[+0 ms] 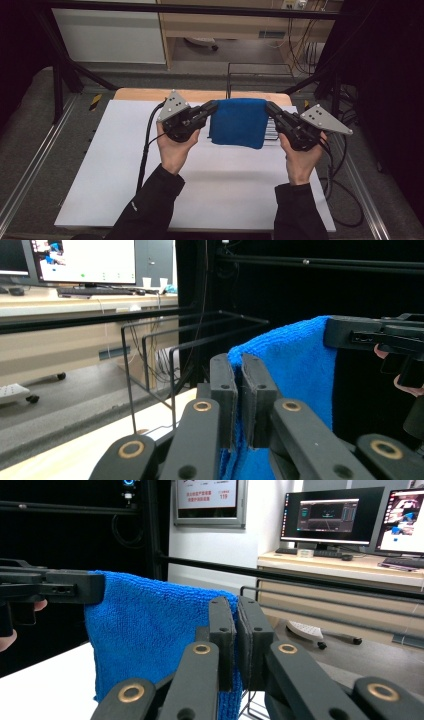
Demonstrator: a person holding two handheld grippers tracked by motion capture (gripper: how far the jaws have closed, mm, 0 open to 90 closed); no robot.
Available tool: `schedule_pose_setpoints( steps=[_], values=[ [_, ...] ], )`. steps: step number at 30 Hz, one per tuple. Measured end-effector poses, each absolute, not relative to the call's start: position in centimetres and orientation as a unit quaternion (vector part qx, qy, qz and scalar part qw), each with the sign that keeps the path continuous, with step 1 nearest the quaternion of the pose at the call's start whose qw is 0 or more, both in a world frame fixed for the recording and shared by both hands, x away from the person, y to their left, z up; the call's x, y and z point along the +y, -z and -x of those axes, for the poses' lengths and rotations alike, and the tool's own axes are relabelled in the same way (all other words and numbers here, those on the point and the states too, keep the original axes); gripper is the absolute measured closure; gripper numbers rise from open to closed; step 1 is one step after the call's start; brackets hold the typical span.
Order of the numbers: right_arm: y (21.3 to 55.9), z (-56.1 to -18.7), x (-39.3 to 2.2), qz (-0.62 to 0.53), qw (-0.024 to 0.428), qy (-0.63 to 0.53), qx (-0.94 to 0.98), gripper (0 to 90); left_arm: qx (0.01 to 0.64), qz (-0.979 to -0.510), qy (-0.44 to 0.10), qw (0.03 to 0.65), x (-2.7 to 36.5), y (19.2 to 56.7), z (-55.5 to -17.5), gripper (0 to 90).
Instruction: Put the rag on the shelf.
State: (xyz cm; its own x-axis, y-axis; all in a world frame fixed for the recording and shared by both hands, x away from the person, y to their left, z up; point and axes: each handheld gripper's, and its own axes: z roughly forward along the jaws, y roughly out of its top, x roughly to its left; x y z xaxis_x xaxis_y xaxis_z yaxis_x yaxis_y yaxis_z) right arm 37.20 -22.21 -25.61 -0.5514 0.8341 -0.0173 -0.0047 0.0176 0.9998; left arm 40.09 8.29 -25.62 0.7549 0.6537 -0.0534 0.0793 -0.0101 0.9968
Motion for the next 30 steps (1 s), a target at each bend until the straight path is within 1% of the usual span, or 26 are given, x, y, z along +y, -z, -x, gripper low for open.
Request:
schedule_pose_setpoints(
  steps=[14, 30],
  values=[
    [23.0, -38.0, -23.2, -0.33, 0.364, -0.629, 0.603, 86.8, 0.263, -0.653, -0.227, 0.673, 6.7, 23.2, -41.5, 84.9],
    [20.2, -38.8, -24.7, -0.33, 0.389, -0.627, 0.588, 86.9, 0.249, -0.643, -0.237, 0.684, 4.8, 20.6, -42.6, 84.9]
  ],
)
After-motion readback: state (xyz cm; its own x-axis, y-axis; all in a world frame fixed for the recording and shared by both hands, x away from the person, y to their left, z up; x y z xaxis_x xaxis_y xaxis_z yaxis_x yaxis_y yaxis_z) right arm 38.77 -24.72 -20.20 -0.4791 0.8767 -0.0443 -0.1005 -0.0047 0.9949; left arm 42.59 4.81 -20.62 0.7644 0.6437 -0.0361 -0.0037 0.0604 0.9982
